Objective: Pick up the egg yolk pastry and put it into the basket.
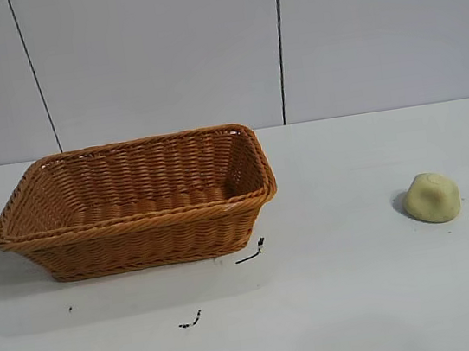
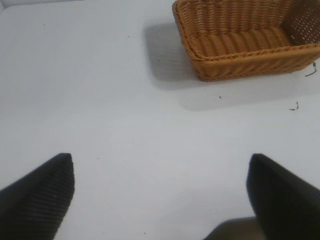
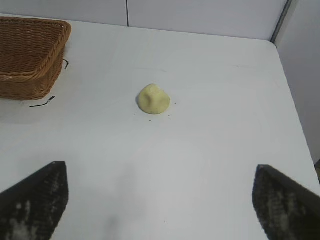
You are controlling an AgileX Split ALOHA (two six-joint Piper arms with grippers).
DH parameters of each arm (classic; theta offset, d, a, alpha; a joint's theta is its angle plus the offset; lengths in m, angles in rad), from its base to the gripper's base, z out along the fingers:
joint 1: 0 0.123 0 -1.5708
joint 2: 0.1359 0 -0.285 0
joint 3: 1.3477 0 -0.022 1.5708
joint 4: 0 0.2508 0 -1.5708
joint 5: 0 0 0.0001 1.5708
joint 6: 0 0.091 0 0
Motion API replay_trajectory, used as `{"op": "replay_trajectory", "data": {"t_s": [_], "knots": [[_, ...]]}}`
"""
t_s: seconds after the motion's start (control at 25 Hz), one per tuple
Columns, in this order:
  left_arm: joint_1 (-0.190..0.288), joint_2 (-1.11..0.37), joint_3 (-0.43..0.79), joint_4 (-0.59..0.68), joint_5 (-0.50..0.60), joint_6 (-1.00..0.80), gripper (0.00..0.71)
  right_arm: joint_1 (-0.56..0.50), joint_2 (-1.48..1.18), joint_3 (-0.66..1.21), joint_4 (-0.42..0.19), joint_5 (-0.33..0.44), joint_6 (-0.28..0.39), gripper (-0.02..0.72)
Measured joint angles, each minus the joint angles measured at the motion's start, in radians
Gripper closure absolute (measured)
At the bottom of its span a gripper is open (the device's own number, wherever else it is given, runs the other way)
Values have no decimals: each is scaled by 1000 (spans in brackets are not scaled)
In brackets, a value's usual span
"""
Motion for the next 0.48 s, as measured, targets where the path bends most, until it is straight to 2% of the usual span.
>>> {"op": "replay_trajectory", "data": {"t_s": [0.48], "knots": [[0,0,0,0,0,0,14,0,85,-9,0,-1,0,10]]}}
